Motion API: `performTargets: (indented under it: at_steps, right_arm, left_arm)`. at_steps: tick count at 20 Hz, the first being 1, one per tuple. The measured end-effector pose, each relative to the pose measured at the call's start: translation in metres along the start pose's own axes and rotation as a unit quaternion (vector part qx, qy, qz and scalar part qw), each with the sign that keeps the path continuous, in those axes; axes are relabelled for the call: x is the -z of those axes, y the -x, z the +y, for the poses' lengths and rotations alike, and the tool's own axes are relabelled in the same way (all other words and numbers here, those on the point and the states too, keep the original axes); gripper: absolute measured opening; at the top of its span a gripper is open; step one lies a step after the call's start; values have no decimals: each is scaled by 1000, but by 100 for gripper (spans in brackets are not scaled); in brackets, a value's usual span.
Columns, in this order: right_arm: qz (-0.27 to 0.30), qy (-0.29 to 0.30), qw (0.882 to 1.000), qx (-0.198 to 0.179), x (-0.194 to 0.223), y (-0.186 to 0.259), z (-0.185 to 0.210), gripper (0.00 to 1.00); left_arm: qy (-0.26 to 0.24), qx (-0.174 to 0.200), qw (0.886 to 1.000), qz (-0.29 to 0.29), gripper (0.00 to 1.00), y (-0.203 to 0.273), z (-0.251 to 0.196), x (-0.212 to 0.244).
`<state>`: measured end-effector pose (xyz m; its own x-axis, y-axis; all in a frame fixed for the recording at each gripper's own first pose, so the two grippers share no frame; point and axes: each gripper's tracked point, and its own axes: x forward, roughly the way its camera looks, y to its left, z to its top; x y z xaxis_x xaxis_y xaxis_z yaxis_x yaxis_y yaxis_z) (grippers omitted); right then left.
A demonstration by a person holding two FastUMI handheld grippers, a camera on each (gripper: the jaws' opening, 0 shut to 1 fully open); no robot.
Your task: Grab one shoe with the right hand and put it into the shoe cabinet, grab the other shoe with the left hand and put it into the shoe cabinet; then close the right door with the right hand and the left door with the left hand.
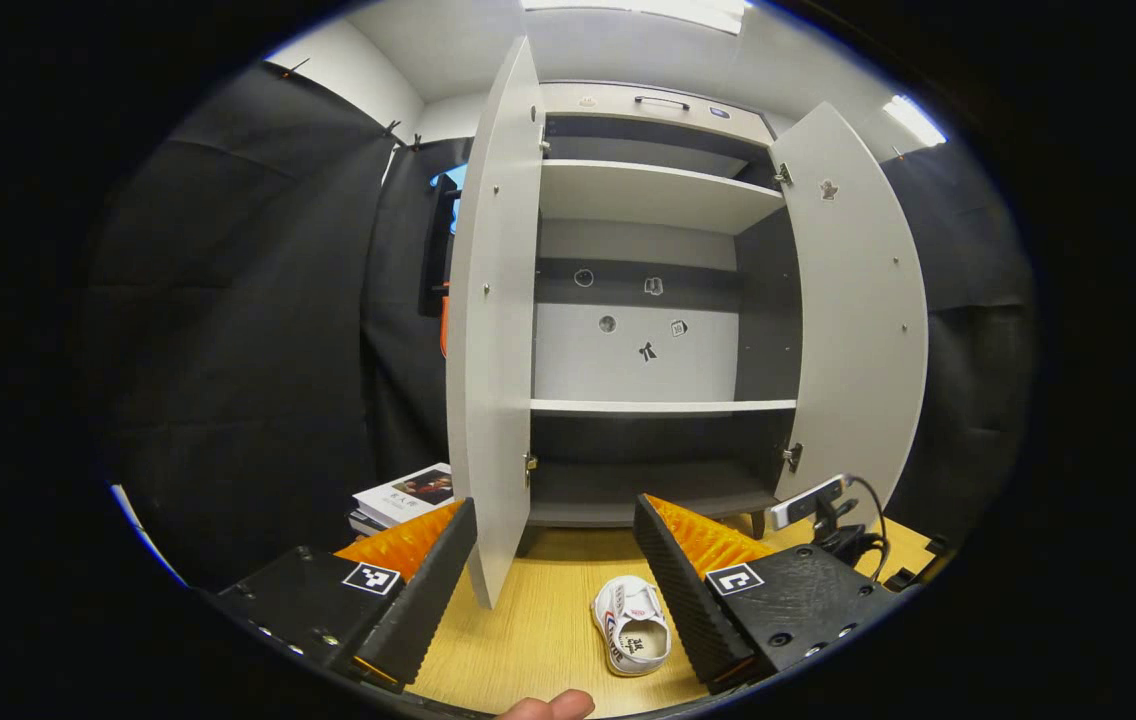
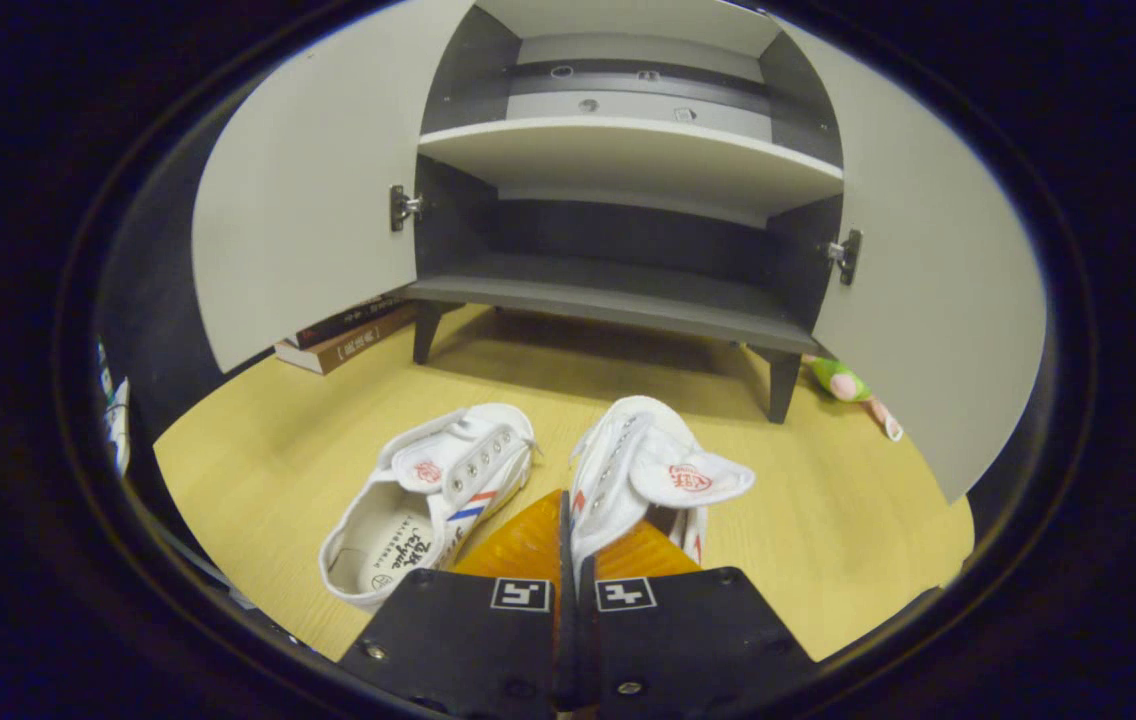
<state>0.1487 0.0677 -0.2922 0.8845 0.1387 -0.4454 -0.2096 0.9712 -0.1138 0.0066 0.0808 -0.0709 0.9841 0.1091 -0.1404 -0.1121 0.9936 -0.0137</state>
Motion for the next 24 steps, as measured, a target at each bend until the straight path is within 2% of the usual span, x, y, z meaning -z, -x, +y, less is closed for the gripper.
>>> performTargets:
  at_steps: [4, 8, 12, 15, 17, 19, 24]
  right_arm:
    - [-47, 19, 999, -10, -62, 42, -7, 4]
    - [-89, 16, 996, -12, -135, 78, -17, 3]
    - [-126, 17, 992, -20, -215, 90, -27, 3]
    - [-145, 38, 989, -1, -273, 73, -42, 4]
    - [-140, 26, 990, 1, -308, 50, -51, 3]
    - [-124, 14, 992, 4, -340, 21, -63, 3]
    - [-64, 73, 994, 55, -385, -65, -94, 3]
  left_arm:
    - [8, 14, 1000, -7, 95, 1, -13, -3]
    - [-7, 21, 999, -23, 95, 2, -22, -9]
    - [-10, 30, 999, -23, 95, 3, -32, -8]
    - [-9, 38, 999, -19, 95, 6, -39, -6]
    - [-9, 47, 999, -17, 95, 9, -46, -6]
    - [-13, 46, 999, -18, 95, 13, -46, -5]
    - [-8, 42, 999, -13, 95, 16, -47, -1]
